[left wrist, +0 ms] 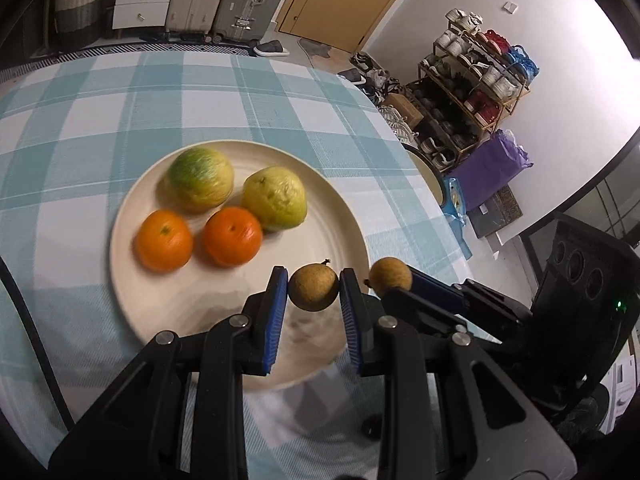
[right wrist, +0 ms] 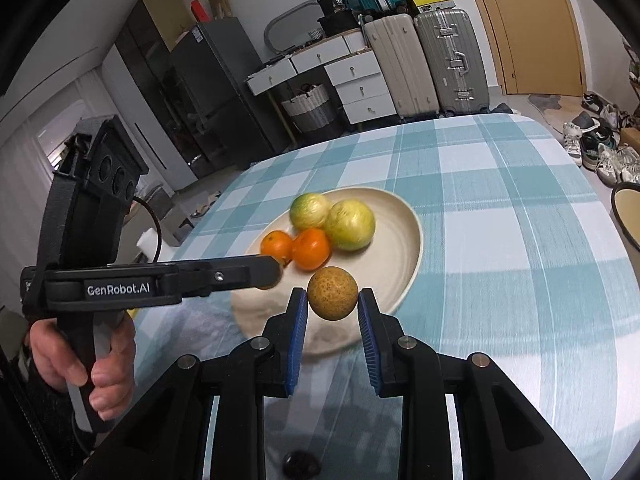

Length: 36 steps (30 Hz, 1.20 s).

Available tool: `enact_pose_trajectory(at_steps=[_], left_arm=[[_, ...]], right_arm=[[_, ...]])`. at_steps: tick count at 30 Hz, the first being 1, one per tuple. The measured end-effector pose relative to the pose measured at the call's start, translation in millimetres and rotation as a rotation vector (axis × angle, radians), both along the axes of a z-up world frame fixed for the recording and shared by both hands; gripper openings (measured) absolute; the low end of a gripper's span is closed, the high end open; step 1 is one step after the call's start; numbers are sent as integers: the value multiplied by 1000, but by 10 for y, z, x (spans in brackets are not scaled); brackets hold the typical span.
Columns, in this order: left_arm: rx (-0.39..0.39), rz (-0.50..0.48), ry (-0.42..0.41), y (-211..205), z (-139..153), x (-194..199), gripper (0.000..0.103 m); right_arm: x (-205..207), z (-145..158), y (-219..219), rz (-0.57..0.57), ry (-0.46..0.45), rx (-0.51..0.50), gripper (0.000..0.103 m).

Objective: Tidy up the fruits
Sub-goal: 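Carry both brown fruits onto the plate and open both grippers, then withdraw both grippers from the plate toward the dark plums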

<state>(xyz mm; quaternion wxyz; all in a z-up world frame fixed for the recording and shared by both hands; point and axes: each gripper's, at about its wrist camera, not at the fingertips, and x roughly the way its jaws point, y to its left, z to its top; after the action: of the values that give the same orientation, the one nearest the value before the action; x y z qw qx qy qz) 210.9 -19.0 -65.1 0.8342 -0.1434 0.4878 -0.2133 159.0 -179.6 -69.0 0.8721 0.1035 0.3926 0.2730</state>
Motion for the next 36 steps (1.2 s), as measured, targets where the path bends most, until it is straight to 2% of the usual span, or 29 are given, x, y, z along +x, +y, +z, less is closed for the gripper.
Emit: enact_pose_trajectory(at_steps=[9,14,21,24,28,36], left_arm=[[-27,-5,52,-112,-218,318,24],[-72,14,76,-74,-290,456,24],[-105,22,114,-96,-413,584,24],[-123,45,130,-96,-441,593,25],[-149,65,143,-70,-440,588,37],[-129,74,125,-91,-330,436,38]], right_arm=[[311,-155,33,1,28,-55,27],[446,-204,-19,-5,46,-24,27],[590,-236,3,2,44,-42,27],[616,-248,32,7,44,-48,27],[586,-189,30,-2,23,-53,27],[360,-20,-190,-59,-20,-44,32]])
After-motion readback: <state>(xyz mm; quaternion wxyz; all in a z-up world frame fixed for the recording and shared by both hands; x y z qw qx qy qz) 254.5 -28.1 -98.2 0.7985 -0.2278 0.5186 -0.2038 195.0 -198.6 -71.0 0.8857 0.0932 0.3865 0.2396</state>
